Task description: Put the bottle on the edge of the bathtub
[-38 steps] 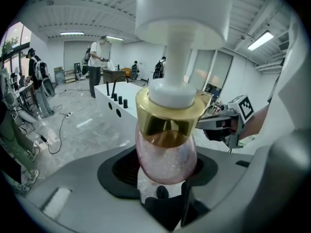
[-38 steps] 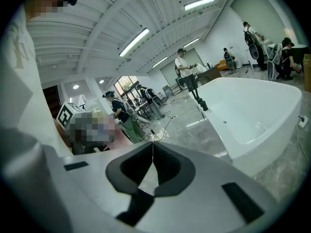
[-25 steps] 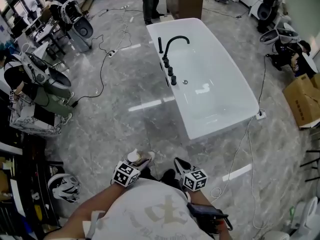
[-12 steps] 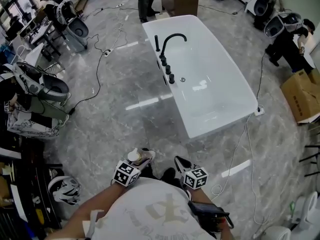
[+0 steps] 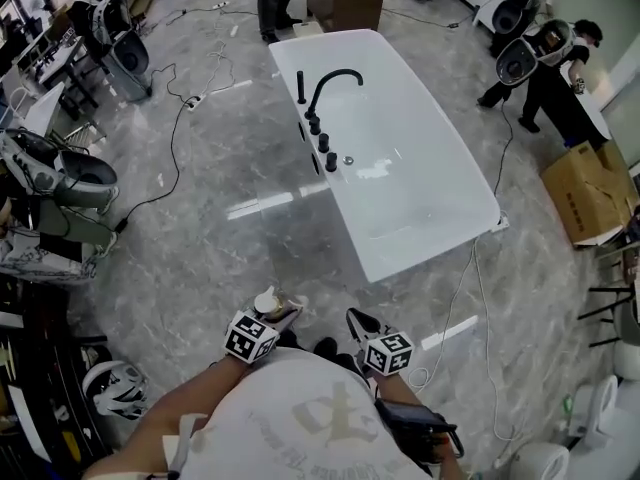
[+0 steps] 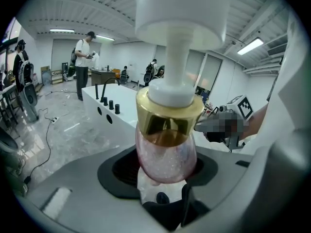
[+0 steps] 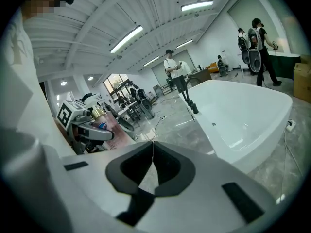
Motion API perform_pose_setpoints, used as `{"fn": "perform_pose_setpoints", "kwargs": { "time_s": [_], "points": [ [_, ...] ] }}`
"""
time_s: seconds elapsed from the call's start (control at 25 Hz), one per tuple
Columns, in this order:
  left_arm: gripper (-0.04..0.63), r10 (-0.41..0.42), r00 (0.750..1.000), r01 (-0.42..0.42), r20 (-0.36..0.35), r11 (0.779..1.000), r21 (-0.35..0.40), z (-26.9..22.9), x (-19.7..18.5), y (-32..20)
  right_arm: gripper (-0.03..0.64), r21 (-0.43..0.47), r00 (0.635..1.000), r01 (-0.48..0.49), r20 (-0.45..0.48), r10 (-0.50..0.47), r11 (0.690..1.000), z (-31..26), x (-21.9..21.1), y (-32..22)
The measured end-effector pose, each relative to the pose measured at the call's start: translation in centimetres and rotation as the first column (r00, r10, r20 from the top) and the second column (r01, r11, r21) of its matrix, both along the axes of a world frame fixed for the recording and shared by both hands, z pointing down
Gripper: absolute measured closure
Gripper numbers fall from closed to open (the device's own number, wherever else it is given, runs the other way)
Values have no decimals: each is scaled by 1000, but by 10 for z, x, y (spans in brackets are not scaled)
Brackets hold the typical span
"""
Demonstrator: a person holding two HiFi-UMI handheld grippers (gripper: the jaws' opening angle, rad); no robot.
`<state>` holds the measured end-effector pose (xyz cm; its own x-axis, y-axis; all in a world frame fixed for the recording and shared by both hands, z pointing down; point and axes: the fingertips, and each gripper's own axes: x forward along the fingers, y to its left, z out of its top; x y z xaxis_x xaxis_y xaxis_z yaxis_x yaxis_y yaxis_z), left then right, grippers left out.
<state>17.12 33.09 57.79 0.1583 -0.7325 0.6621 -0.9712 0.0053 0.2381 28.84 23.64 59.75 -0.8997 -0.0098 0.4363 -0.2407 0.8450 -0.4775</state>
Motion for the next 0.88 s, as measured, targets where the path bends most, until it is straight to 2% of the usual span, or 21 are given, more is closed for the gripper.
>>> {"fn": "perform_pose_setpoints", "kwargs": {
  "time_s": [0.24, 0.44, 0.68, 0.88],
  "points": [
    [376, 16, 1000, -16, -24, 999, 28, -1, -32, -9, 611, 38, 999, -35, -11, 36, 999, -11, -29, -13],
    [376, -8, 999, 11, -34, 998, 67, -9, -83, -16, 611, 101, 998, -58, -12, 60, 993, -31, -73, -37],
    [376, 2, 998, 2, -64, 998, 57, 2, -126, -7, 611, 117, 990, -126, -42, 132, 985, -31, -104, -33],
    [376, -1, 998, 5, -63, 998, 64, 6, -169, -11, 611, 152, 988, -135, -54, 145, 979, -39, -138, -32]
  ]
}}
